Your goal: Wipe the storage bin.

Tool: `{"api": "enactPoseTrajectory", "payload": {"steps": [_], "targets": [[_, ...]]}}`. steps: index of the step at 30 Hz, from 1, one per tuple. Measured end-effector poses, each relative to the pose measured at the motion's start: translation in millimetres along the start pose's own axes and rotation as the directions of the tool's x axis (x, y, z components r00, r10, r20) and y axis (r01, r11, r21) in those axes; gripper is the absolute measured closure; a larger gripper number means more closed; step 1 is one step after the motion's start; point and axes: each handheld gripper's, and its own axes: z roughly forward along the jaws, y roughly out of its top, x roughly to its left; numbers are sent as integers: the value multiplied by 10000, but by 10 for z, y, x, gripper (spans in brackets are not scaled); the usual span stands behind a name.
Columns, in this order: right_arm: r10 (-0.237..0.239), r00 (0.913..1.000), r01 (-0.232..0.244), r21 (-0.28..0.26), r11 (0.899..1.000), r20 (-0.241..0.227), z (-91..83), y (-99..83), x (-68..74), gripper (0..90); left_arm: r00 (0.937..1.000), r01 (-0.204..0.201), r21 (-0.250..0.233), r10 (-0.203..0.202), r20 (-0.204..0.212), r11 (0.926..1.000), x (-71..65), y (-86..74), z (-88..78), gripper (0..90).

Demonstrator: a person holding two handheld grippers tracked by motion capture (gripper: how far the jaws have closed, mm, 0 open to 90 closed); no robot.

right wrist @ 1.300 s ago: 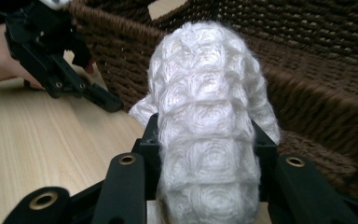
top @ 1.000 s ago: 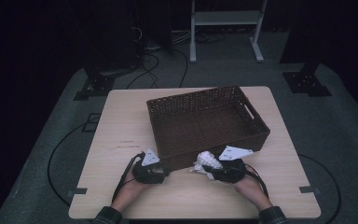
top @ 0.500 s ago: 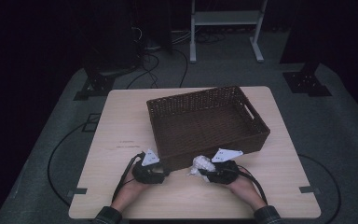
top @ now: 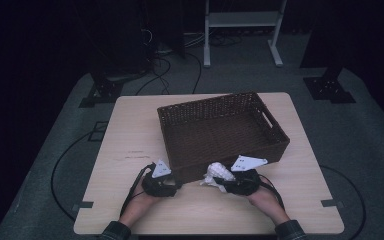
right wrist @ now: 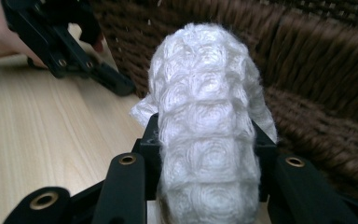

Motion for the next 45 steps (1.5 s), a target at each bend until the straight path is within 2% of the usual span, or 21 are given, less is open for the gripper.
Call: {"api": "enactPoseTrajectory", "payload": {"steps": [15, 22, 32, 45], "targets": [[-186, 9997, 174, -879, 9960, -132, -208, 225, 32, 604, 10000, -5, 3, 5, 0, 10000, 0, 0, 0, 358], [-183, 9997, 165, -956, 9953, -182, -205, 243, 46, 604, 10000, -3, 6, 3, -6, 10000, 0, 0, 0, 358], [-242, 9991, 219, -643, 9977, -351, -72, 193, 72, 606, 10000, -1, 1, 1, -4, 10000, -1, 0, 0, 358], [-209, 9981, 220, 172, 9996, -584, 251, 83, 120, 606, 10000, 9, 0, -9, -8, 10000, -2, 0, 0, 358]]}}
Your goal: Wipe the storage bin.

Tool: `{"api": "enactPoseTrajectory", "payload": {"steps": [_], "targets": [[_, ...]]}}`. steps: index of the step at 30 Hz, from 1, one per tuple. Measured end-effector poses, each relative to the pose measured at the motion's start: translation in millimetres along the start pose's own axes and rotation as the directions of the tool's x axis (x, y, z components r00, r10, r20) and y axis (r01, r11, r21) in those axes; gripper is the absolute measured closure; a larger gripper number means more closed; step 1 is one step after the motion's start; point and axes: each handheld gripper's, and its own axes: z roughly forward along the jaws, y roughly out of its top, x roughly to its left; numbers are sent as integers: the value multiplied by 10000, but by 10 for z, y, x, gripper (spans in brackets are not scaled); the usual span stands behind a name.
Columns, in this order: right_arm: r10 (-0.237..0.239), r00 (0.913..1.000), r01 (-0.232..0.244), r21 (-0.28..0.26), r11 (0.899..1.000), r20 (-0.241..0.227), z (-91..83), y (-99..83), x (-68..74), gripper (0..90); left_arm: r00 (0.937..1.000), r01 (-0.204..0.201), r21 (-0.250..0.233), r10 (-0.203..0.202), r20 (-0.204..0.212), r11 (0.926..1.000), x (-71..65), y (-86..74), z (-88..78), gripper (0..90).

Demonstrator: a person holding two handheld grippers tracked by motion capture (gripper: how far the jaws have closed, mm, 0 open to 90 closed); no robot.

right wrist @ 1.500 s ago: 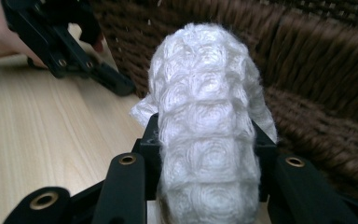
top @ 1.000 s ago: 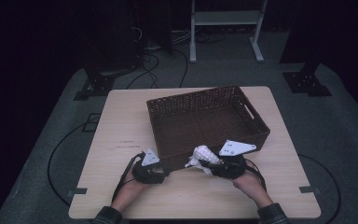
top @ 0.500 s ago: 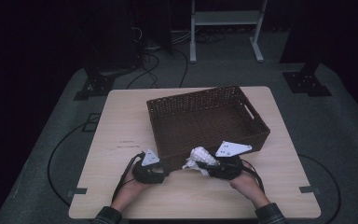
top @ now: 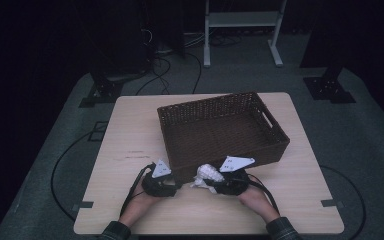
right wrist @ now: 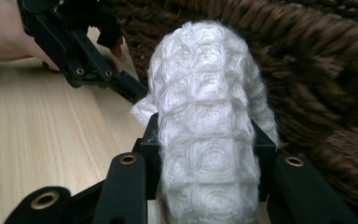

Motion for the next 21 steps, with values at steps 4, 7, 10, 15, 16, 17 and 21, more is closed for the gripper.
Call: {"api": "enactPoseTrajectory", "payload": {"steps": [4, 7, 10, 15, 16, 17, 21], "targets": [[-2, 10000, 3, 165, 9999, -76, 81, -29, 5, 606, 10000, -1, 1, 1, -2, 10000, 0, 0, 0, 358], [-25, 9999, 30, 370, 9993, -114, 133, -60, 7, 606, 10000, -1, 0, 1, -2, 10000, 0, 0, 0, 358], [29, 9999, -20, 565, 9984, -167, 192, -95, 8, 606, 10000, 1, 0, -1, -1, 10000, 0, 0, 0, 358], [72, 9997, -57, 599, 9982, -248, 234, -106, 7, 606, 10000, -3, 1, 3, -2, 10000, 0, 0, 0, 358], [79, 9996, -64, 595, 9982, -256, 235, -107, 8, 606, 10000, -3, 1, 3, -2, 10000, 0, 0, 0, 358], [79, 9996, -64, 595, 9982, -256, 235, -107, 8, 606, 10000, -3, 1, 3, -2, 10000, 0, 0, 0, 358], [154, 9994, -143, 352, 9993, -303, 169, -53, 38, 606, 10000, -5, 1, 5, -3, 10000, 0, 0, 0, 358]]}}
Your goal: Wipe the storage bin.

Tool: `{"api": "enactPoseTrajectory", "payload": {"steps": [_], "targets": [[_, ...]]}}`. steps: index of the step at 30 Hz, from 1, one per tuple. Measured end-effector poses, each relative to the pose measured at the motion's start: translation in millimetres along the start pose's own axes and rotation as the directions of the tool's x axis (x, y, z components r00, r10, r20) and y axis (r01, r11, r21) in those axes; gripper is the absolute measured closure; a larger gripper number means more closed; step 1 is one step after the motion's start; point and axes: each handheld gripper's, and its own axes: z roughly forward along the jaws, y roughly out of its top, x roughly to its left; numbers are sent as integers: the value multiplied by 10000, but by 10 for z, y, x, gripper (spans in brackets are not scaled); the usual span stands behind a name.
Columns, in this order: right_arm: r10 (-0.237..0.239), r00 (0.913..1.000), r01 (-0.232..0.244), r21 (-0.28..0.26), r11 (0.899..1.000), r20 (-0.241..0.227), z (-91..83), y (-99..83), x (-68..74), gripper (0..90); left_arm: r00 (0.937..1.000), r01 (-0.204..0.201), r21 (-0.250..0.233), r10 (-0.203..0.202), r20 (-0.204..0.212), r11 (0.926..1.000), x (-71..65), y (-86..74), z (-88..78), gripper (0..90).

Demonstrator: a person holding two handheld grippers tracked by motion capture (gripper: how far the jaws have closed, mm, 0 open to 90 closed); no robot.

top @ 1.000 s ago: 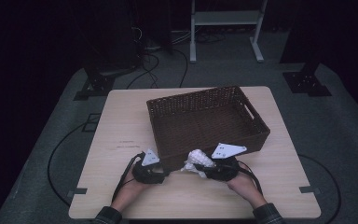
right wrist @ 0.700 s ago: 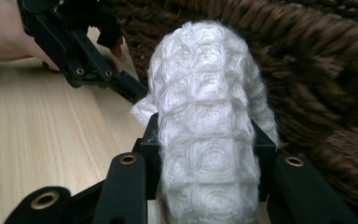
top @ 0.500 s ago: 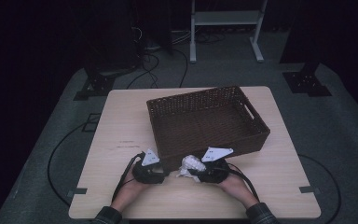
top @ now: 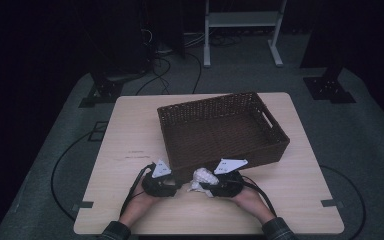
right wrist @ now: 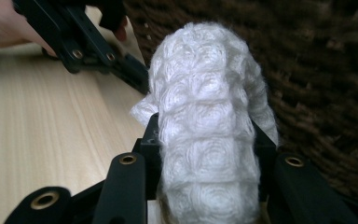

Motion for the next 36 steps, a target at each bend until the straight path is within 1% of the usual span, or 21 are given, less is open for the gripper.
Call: {"api": "enactPoseTrajectory", "payload": {"steps": [5, 8, 9, 10, 11, 13, 14, 18, 24, 31, 32, 34, 35, 36], "targets": [[-121, 9999, 122, -307, 9995, 31, -86, 61, 15, 606, 10000, 0, 0, 0, 1, 10000, 0, 0, 0, 358], [-145, 9999, 147, -400, 9991, 60, -123, 85, 27, 606, 10000, 3, 0, -3, 3, 10000, 0, 0, 0, 358], [-262, 9996, 266, -554, 9981, 78, -174, 128, 42, 606, 10000, 23, -1, -23, 0, 10000, -2, 0, 0, 358], [-262, 9996, 266, -554, 9981, 78, -174, 128, 42, 606, 10000, 23, -1, -23, 0, 10000, -2, 0, 0, 358], [-308, 9995, 313, -680, 9972, 80, -225, 173, 59, 606, 10000, 49, 3, -49, 12, 10000, -3, 0, 0, 358], [-322, 9995, 326, -718, 9969, 75, -240, 190, 66, 605, 10000, 47, 3, -47, 12, 10000, -3, 0, 0, 358], [-426, 9991, 431, -838, 9956, 75, -279, 231, 86, 606, 10000, 50, 2, -50, 12, 10000, -3, 0, 0, 358], [-564, 9984, 565, -1074, 9926, 45, -336, 292, 121, 606, 10000, 51, 2, -51, 16, 10000, -3, 0, 0, 358], [-796, 9968, 789, -1401, 9870, 8, -380, 376, 159, 606, 10000, 89, -21, -89, 22, 10000, -5, 0, 1, 358], [-736, 9972, 718, -1167, 9906, -115, -294, 350, 171, 606, 10000, 8, 30, -8, 15, 10000, 0, -1, -2, 358], [-771, 9969, 754, -1012, 9920, -130, -237, 329, 176, 606, 10000, -15, 54, 15, 17, 10000, 1, 0, -3, 358], [-787, 9968, 771, -934, 9926, -134, -211, 320, 179, 606, 10000, -14, 52, 14, 14, 10000, 1, 0, -3, 358], [-805, 9966, 792, -766, 9939, -149, -160, 302, 183, 606, 10000, -14, 51, 14, 14, 10000, 1, 0, -3, 358], [-805, 9966, 792, -766, 9939, -149, -160, 302, 183, 606, 10000, -14, 51, 14, 14, 10000, 1, 0, -3, 358]]}}
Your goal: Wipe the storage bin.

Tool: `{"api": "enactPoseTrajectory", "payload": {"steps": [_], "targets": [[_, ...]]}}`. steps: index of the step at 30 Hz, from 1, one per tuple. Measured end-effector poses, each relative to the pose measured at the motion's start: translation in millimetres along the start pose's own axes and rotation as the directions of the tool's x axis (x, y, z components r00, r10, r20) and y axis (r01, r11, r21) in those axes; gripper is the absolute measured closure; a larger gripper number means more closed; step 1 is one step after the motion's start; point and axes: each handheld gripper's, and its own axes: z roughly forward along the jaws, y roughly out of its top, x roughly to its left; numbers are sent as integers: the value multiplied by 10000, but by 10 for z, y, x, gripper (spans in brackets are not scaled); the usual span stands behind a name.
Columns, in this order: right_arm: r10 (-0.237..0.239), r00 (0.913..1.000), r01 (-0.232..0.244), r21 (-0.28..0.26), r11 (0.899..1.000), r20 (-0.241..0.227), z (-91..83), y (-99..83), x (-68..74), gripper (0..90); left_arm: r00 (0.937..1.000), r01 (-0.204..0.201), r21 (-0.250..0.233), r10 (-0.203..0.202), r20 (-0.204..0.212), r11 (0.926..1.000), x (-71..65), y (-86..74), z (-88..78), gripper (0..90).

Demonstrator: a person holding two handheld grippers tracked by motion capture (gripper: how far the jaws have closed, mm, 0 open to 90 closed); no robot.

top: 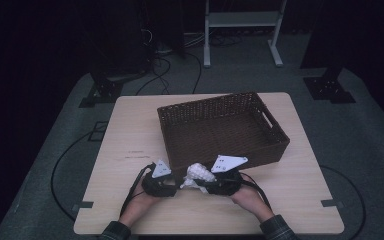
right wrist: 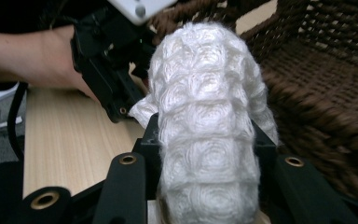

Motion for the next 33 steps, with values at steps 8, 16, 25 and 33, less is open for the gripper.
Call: {"api": "enactPoseTrajectory", "payload": {"steps": [8, 16, 25, 33], "targets": [[-192, 9998, 193, 648, 9977, -23, 220, -89, 9, 606, 10000, 64, -57, -64, 1, 10000, -4, -1, 4, 358], [-303, 9995, 314, 1070, 9938, -116, 370, -158, 9, 607, 10000, 52, -48, -52, -1, 10000, -4, -1, 3, 358], [-497, 9986, 514, 1460, 9879, -150, 479, -181, 50, 607, 10000, -12, 16, 12, -13, 10000, 0, 1, 0, 358], [-693, 9975, 703, 1335, 9886, -122, 459, -109, 106, 607, 10000, 47, -36, -47, -9, 10000, -4, 0, 3, 359]]}}
